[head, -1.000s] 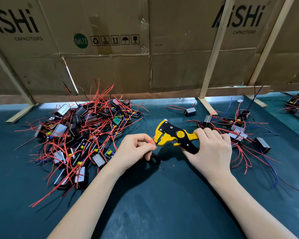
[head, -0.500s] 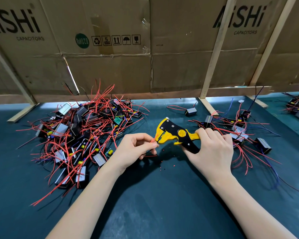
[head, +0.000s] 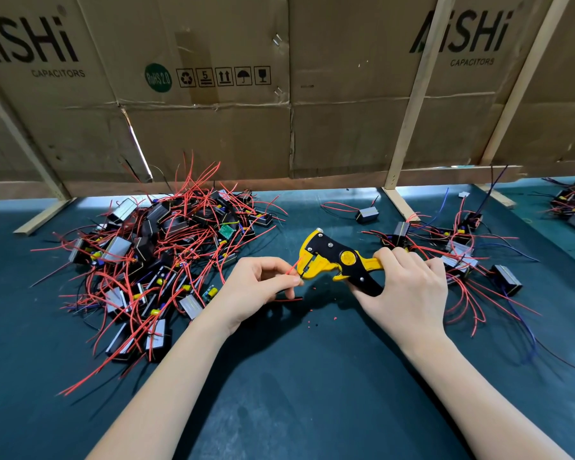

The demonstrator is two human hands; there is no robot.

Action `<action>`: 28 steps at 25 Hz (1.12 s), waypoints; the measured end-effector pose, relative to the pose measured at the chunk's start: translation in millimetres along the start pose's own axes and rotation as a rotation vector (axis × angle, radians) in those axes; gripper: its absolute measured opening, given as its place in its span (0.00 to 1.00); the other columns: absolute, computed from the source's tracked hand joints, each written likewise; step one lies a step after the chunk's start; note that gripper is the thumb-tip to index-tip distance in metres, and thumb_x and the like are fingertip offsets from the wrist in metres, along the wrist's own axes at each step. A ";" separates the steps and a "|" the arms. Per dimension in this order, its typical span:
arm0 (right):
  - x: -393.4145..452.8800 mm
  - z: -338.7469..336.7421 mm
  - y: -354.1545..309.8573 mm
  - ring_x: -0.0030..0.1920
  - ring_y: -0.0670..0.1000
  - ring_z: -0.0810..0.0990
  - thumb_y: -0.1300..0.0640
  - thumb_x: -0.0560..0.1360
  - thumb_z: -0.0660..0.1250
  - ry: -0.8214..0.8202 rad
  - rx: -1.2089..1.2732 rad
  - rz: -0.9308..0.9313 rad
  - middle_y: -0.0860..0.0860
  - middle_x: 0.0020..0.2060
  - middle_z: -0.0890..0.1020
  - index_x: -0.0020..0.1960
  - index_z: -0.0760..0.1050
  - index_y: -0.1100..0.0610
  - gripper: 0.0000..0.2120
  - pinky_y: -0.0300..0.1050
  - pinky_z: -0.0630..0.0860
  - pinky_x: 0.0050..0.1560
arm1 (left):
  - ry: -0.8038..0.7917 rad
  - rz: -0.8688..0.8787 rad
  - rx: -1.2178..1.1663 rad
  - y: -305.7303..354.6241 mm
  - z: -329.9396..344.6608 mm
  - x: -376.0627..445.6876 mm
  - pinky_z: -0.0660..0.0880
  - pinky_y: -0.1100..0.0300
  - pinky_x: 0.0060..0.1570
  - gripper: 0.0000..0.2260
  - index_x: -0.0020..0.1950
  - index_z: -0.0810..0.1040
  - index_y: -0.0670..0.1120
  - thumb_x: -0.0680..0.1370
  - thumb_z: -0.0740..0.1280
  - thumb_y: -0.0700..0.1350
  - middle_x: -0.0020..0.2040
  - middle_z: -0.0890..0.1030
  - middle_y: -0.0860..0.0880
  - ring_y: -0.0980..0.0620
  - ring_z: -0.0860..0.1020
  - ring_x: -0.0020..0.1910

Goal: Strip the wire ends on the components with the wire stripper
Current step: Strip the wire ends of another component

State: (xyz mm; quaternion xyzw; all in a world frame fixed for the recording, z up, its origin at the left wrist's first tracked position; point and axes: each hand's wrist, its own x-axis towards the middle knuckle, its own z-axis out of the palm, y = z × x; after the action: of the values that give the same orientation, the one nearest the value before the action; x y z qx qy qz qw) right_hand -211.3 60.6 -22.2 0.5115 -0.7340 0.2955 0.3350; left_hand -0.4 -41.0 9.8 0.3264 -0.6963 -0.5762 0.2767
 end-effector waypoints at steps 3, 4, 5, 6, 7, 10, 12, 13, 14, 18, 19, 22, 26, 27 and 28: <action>0.1 0.9 -0.3 0.35 0.58 0.76 0.32 0.67 0.66 0.006 0.003 -0.007 0.51 0.32 0.75 0.40 0.74 0.57 0.26 0.50 0.63 0.41 | -0.003 -0.009 -0.024 0.7 0.3 -0.5 0.69 0.73 0.30 0.06 0.39 0.82 0.44 0.75 0.71 0.36 0.29 0.79 0.48 0.58 0.75 0.28; 0.3 1.0 -0.3 0.35 0.58 0.76 0.32 0.67 0.66 0.005 0.001 -0.009 0.51 0.32 0.75 0.40 0.74 0.57 0.26 0.50 0.63 0.41 | -0.004 -0.009 -0.030 1.1 0.3 -0.7 0.69 0.73 0.30 0.06 0.39 0.82 0.44 0.75 0.71 0.36 0.29 0.79 0.48 0.58 0.75 0.28; 0.6 1.2 -0.2 0.35 0.58 0.76 0.32 0.67 0.67 0.003 -0.001 -0.011 0.51 0.32 0.75 0.40 0.74 0.57 0.26 0.50 0.63 0.41 | -0.005 -0.008 -0.032 1.5 0.3 -0.9 0.69 0.73 0.30 0.06 0.39 0.82 0.44 0.75 0.71 0.36 0.29 0.79 0.48 0.58 0.75 0.28; 0.6 1.2 -0.1 0.35 0.58 0.76 0.32 0.66 0.67 0.002 -0.002 -0.013 0.51 0.32 0.75 0.40 0.74 0.57 0.26 0.50 0.63 0.41 | -0.006 -0.008 -0.031 1.8 0.4 -1.0 0.69 0.73 0.30 0.06 0.39 0.82 0.44 0.75 0.71 0.36 0.29 0.79 0.48 0.59 0.75 0.28; 0.6 0.9 0.0 0.35 0.58 0.76 0.32 0.66 0.67 0.003 -0.001 -0.014 0.51 0.32 0.75 0.40 0.74 0.57 0.27 0.50 0.63 0.41 | -0.009 -0.007 -0.026 2.1 0.4 -1.2 0.68 0.73 0.29 0.06 0.39 0.82 0.43 0.75 0.71 0.36 0.29 0.79 0.48 0.59 0.75 0.28; 0.7 0.1 0.1 0.33 0.58 0.75 0.31 0.67 0.65 0.001 0.013 -0.018 0.51 0.31 0.75 0.38 0.74 0.57 0.27 0.50 0.62 0.41 | -0.017 -0.007 -0.016 2.8 0.1 -2.2 0.68 0.74 0.29 0.06 0.38 0.81 0.43 0.75 0.71 0.36 0.29 0.79 0.48 0.60 0.74 0.26; 0.4 -0.2 0.5 0.32 0.58 0.76 0.33 0.67 0.67 -0.010 0.021 -0.025 0.51 0.30 0.76 0.37 0.74 0.57 0.26 0.50 0.63 0.40 | -0.023 -0.006 -0.010 3.4 -0.7 -3.0 0.67 0.74 0.28 0.07 0.38 0.81 0.44 0.75 0.71 0.35 0.28 0.79 0.48 0.60 0.73 0.25; 0.3 0.1 0.7 0.31 0.58 0.76 0.34 0.66 0.69 -0.016 0.022 -0.032 0.51 0.29 0.76 0.36 0.74 0.57 0.25 0.49 0.63 0.39 | -0.026 -0.007 -0.004 3.5 -1.1 -3.0 0.67 0.74 0.29 0.08 0.37 0.82 0.45 0.75 0.71 0.36 0.29 0.79 0.48 0.60 0.74 0.26; 0.2 0.2 0.7 0.31 0.58 0.76 0.35 0.65 0.72 -0.024 0.022 -0.040 0.51 0.29 0.76 0.35 0.74 0.58 0.24 0.49 0.64 0.38 | -0.031 -0.009 0.002 3.8 -1.5 -3.1 0.68 0.73 0.29 0.09 0.37 0.82 0.46 0.75 0.71 0.36 0.29 0.80 0.48 0.59 0.74 0.27; 0.7 -2.1 -1.3 0.23 0.57 0.70 0.41 0.58 0.82 -0.033 0.017 -0.040 0.51 0.23 0.72 0.29 0.71 0.57 0.25 0.42 0.63 0.30 | -0.050 -0.018 0.025 3.8 -3.8 -3.2 0.69 0.72 0.31 0.09 0.36 0.83 0.48 0.75 0.71 0.37 0.30 0.80 0.48 0.58 0.76 0.29; 0.2 -2.8 -1.1 0.21 0.57 0.69 0.41 0.58 0.82 -0.030 0.017 -0.028 0.51 0.22 0.72 0.28 0.70 0.57 0.26 0.40 0.61 0.28 | -0.057 -0.018 0.015 4.7 -4.3 -3.6 0.68 0.72 0.30 0.09 0.36 0.83 0.48 0.75 0.71 0.38 0.30 0.80 0.48 0.59 0.75 0.29; -1.5 -1.7 -1.6 0.21 0.58 0.71 0.42 0.57 0.83 -0.045 0.019 -0.001 0.51 0.21 0.71 0.27 0.69 0.56 0.26 0.39 0.58 0.29 | -0.075 -0.012 0.006 6.9 -5.8 -3.4 0.65 0.73 0.27 0.09 0.37 0.83 0.48 0.76 0.70 0.37 0.29 0.79 0.48 0.60 0.73 0.25; -1.7 2.6 0.9 0.27 0.58 0.76 0.42 0.57 0.82 -0.073 -0.036 -0.002 0.52 0.26 0.75 0.32 0.73 0.57 0.23 0.44 0.66 0.32 | -0.138 -0.022 0.050 10.5 -10.4 -4.5 0.63 0.69 0.27 0.10 0.37 0.82 0.45 0.76 0.68 0.35 0.29 0.79 0.46 0.58 0.67 0.24; -1.2 3.2 2.6 0.32 0.59 0.77 0.41 0.59 0.80 -0.087 -0.049 -0.012 0.52 0.30 0.76 0.36 0.75 0.58 0.23 0.47 0.68 0.36 | -0.147 0.000 0.068 13.1 -13.5 -6.0 0.64 0.68 0.29 0.10 0.37 0.82 0.45 0.76 0.68 0.34 0.30 0.80 0.47 0.57 0.69 0.26; -1.1 3.6 4.2 0.36 0.59 0.76 0.40 0.60 0.78 -0.100 -0.056 -0.013 0.53 0.34 0.77 0.40 0.75 0.58 0.24 0.50 0.68 0.40 | -0.138 0.041 0.111 16.3 -17.4 -7.4 0.67 0.70 0.31 0.09 0.38 0.82 0.45 0.76 0.69 0.34 0.31 0.80 0.49 0.58 0.71 0.28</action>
State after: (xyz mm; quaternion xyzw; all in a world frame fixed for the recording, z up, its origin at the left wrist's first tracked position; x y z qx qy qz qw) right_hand -215.6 59.7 -25.6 0.5206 -0.7546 0.2467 0.3141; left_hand 15.3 -44.1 28.9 0.2864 -0.7513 -0.5520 0.2210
